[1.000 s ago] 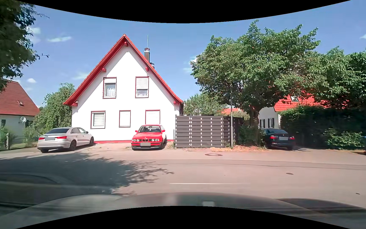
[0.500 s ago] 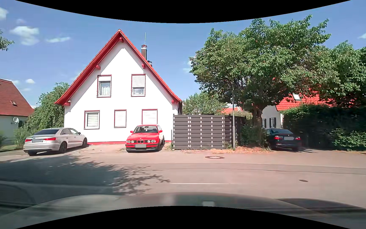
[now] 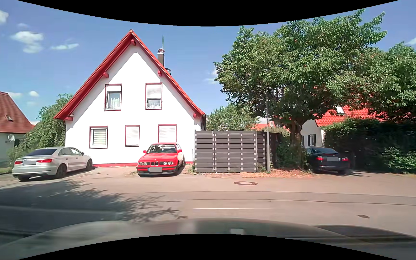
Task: Follow the waypoints while adhering to traffic rules and regulations
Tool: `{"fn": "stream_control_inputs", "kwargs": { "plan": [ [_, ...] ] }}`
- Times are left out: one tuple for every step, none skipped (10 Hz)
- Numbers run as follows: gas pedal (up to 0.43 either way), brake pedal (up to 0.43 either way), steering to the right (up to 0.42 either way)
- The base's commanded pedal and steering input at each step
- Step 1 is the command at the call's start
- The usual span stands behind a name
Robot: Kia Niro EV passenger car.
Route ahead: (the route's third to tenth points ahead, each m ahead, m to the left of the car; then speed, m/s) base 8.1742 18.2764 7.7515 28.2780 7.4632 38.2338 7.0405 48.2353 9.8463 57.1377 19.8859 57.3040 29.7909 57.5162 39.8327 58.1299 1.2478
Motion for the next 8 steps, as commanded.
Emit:
{"fn": "stream_control_inputs", "kwargs": {
  "plan": [
    [0.000, 0.079, 0.011],
    [0.000, 0.079, 0.011],
    [0.000, 0.079, 0.011],
    [0.000, 0.073, 0.010],
    [0.000, 0.073, 0.010],
    [0.000, 0.073, 0.009],
    [0.000, 0.073, 0.009],
    [0.000, 0.073, 0.008]
  ]
}}
